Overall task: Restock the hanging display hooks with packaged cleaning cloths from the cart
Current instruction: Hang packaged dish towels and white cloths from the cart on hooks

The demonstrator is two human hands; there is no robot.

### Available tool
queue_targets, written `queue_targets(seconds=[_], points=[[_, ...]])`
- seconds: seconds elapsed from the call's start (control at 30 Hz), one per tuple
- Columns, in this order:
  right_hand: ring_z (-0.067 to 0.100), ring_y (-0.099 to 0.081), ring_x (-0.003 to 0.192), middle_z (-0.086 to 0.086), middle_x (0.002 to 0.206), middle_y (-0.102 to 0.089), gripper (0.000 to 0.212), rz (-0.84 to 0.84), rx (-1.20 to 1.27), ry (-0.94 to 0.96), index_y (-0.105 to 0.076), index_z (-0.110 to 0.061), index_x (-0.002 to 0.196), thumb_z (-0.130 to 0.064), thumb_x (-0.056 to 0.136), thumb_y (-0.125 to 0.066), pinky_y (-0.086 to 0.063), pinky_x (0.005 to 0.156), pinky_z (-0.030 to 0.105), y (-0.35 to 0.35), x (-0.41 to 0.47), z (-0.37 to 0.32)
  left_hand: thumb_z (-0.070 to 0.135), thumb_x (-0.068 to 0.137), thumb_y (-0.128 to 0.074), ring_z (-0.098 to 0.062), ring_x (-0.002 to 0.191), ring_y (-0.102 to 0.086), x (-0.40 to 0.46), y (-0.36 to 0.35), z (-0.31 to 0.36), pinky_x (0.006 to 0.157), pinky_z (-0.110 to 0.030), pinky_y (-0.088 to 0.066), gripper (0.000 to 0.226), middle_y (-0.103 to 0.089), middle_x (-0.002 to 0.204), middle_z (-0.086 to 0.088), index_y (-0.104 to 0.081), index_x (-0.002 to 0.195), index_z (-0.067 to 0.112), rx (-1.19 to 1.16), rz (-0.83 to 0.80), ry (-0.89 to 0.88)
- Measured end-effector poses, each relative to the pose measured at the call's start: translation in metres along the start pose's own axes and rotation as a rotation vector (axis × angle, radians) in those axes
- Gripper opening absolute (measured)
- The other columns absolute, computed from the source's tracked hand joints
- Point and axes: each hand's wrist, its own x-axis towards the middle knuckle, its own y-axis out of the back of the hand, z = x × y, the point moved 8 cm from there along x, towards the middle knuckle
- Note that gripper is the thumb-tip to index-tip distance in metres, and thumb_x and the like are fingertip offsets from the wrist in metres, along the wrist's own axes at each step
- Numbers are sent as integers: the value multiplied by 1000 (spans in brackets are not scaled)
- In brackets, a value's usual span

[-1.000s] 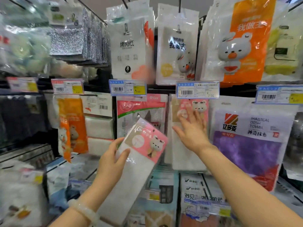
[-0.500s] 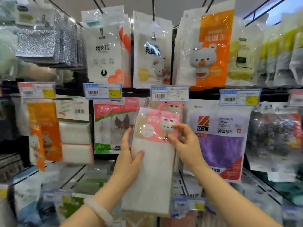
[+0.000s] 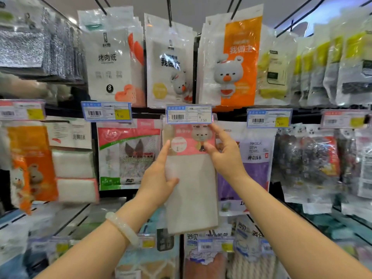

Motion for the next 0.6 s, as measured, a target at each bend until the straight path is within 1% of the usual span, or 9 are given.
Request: queue_targets(seconds=[0.1, 0.17, 0.23, 0.27, 0.33, 0.4, 0.47, 0.53, 0.6], points=[[24, -58, 116, 3, 132, -54, 59, -5, 24, -42, -44, -20, 138, 2, 86, -59, -45, 102, 43, -4, -4, 11, 7, 81, -69, -29, 100, -63, -2, -1, -9, 90, -41, -49, 101, -65, 117, -12, -2, 149, 41, -19, -18, 38], [17, -59, 111, 1, 129, -54, 59, -13, -7, -58, -43, -21, 139, 0, 87, -60, -45, 102, 37, -6, -3, 15, 8, 82, -68, -26, 100, -63, -1, -1, -14, 91, -41, -49, 100, -65, 118, -9, -2, 149, 41, 11, -21, 48], [6, -53, 96, 3, 119, -53, 59, -12, -152, -68, -41, -23, 140, -5, 88, -60, -41, 95, 27, -7, 0, 17, 9, 82, -68, -24, 103, -61, 3, -4, -16, 90, -37, -49, 100, -64, 118, -8, -1, 149, 40, 30, -31, 46], [7, -49, 94, 5, 116, -51, 58, -9, -241, -67, -39, -24, 141, -8, 89, -59, -39, 95, 25, -8, 0, 17, 8, 83, -68, -23, 104, -61, 4, -7, -17, 90, -36, -48, 100, -64, 120, -7, 0, 149, 40, 21, -35, 45], [18, -45, 114, 10, 129, -42, 61, 11, -409, -62, -36, -25, 143, -10, 89, -58, -33, 103, 29, -12, -4, 16, 7, 83, -67, -24, 106, -60, 8, -12, -20, 91, -37, -48, 100, -62, 123, -9, 1, 150, 39, 1, -43, 47], [32, -28, 138, 18, 149, -25, 65, 60, -650, 75, -37, -22, 143, -11, 84, -61, -25, 112, 41, -21, -12, 3, 7, 83, -66, -28, 107, -59, 13, -16, -26, 90, -37, -48, 99, -59, 125, -14, -1, 150, 38, 14, -35, 47], [38, -12, 144, 21, 154, -16, 66, 9, -844, 257, -39, -21, 142, -14, 82, -63, -15, 116, 50, -41, -19, -7, 9, 84, -67, -30, 110, -57, 17, -19, -32, 87, -32, -46, 98, -57, 129, -14, 0, 149, 39, 76, -25, 52], [35, 12, 144, 12, 158, -2, 66, -115, -962, 305, -30, -25, 146, -23, 86, -58, 6, 117, 48, -59, -21, -3, 14, 86, -66, -29, 111, -58, 23, -23, -38, 79, -30, -42, 98, -57, 131, -12, 4, 148, 41, 164, -23, 81], [27, 34, 135, 0, 154, 20, 67, -193, -1011, 262, -17, -29, 149, -31, 92, -51, 29, 107, 37, -65, -17, 8, 17, 87, -65, -29, 114, -56, 28, -27, -42, 80, -31, -41, 98, -54, 135, -10, 8, 147, 44, 198, -39, 132]])
